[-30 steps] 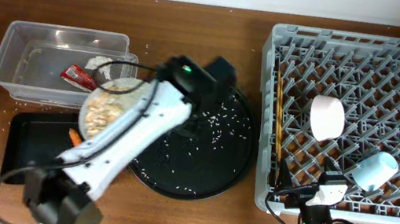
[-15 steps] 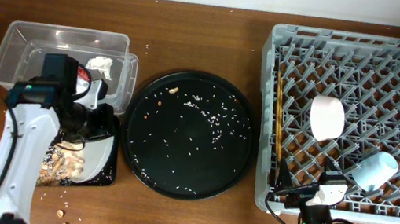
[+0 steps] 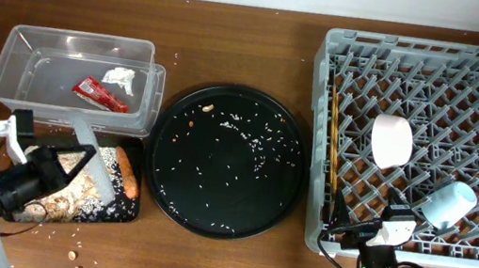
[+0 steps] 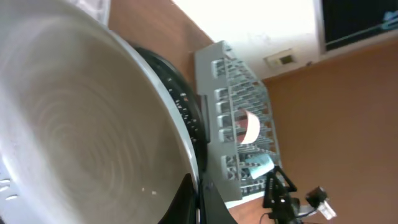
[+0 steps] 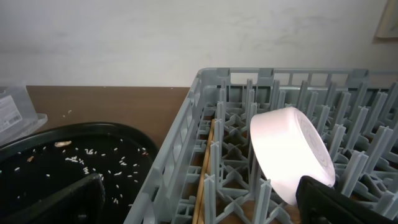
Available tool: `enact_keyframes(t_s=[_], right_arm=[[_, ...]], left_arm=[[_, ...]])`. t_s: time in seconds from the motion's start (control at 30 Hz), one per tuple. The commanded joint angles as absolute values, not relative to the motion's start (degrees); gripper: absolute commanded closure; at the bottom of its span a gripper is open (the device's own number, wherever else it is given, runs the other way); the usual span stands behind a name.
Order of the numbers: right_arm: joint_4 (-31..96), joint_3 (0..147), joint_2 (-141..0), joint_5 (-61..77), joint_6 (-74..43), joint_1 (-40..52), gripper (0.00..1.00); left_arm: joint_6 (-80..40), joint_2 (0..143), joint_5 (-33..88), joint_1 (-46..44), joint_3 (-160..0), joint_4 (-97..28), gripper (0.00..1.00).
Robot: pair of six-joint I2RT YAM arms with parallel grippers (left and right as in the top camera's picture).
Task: Sort waste into correct bins and load items into the dishwasher rack
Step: 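Carry the empty plate with the left gripper and stand it in the rack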
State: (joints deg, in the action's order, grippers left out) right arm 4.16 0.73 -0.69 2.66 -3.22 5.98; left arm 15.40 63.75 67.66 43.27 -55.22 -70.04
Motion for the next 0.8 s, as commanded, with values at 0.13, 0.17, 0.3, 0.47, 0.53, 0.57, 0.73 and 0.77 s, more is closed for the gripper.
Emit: enact_keyframes(t_s=[0.13,0.17,0.3,0.47,0.53,0.57,0.73,0.77], right_arm=[[4.2,0.3,-0.3,3.0,-3.5,5.6,0.02],[4.2,0.3,-0.3,3.0,-3.5,5.6,0.02],[4.2,0.3,-0.3,3.0,-3.5,5.6,0.02],[4.2,0.3,-0.3,3.0,-3.5,5.6,0.02],[4.2,0.3,-0.3,3.0,-3.5,5.6,0.02],[4.2,0.3,-0.3,3.0,-3.5,5.6,0.02],[4.2,0.3,-0.3,3.0,-3.5,5.6,0.02],[4.2,0.3,-0.3,3.0,-3.5,5.6,0.02]], left_arm=[[-0.8,63.0,68.7,22.3,-57.9,-46.6,1.0],[-8.9,63.3,64.9,16.0,-57.9,-36.2,1.0],[-37.3,76.1,57.1,-8.5,-57.9,13.5,1.0],[-63.9,101.9,49.2,-21.4,-58.3,58.0,1.0],[-67.7,109.0,47.9,-25.0,-61.3,61.0,1.0],[-67.7,111.0,47.9,-26.8,-63.4,61.0,1.0],[-67.2,112.6,45.2,-30.4,-66.4,60.8,1.0],[-67.2,112.6,43.9,-30.8,-66.5,60.8,1.0]])
